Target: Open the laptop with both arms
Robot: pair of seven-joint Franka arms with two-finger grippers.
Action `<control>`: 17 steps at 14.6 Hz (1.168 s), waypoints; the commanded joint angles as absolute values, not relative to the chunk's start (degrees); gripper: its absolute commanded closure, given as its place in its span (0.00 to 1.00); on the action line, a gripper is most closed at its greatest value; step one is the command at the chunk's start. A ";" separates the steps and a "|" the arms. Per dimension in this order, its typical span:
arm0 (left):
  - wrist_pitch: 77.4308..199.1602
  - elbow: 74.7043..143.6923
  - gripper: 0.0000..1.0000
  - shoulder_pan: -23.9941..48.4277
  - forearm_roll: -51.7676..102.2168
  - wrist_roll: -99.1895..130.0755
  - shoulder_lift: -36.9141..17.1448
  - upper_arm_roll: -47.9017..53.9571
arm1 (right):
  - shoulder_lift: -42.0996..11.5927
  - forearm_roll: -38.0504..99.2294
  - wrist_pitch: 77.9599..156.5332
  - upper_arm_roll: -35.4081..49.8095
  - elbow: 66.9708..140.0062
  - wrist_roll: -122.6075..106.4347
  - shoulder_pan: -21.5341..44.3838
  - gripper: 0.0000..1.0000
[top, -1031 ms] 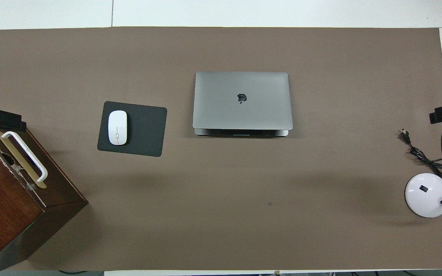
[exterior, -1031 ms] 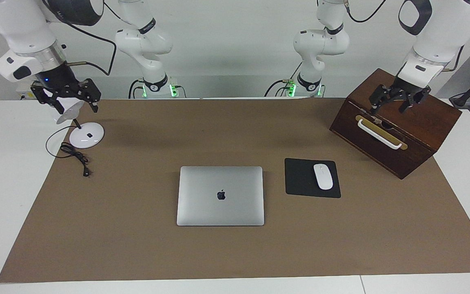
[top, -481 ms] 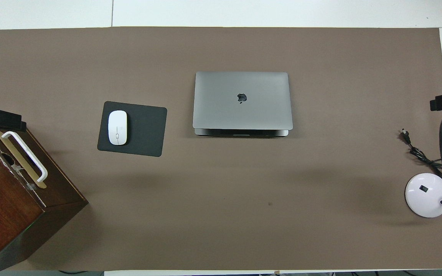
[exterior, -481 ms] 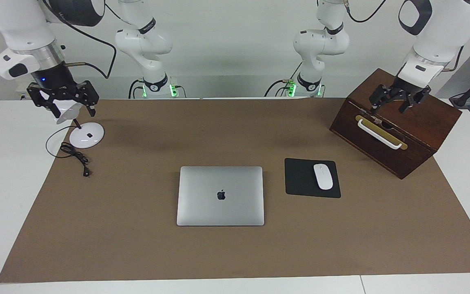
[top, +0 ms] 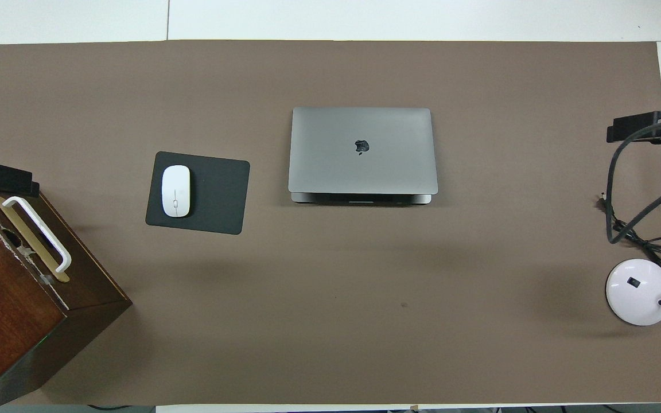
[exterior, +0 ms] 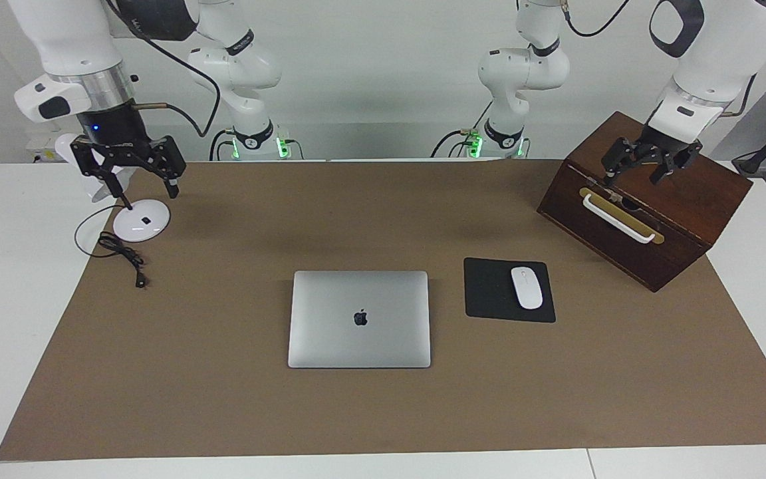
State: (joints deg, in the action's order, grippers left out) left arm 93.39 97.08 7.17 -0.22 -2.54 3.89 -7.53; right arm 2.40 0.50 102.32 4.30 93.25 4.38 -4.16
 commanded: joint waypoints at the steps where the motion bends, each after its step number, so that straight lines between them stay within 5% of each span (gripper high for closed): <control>1: 92.64 96.42 0.00 6.68 0.53 -2.28 4.04 -7.29 | 3.16 2.98 103.45 5.62 94.39 6.85 -5.45 0.00; 11: 92.72 97.03 0.00 5.71 0.44 -2.20 4.66 -5.89 | 3.25 3.43 103.27 5.62 94.39 7.29 -5.45 0.00; 17: 92.64 97.03 0.00 5.89 0.44 -2.20 4.66 -5.89 | 3.34 9.22 105.02 10.53 94.48 26.93 -5.27 0.00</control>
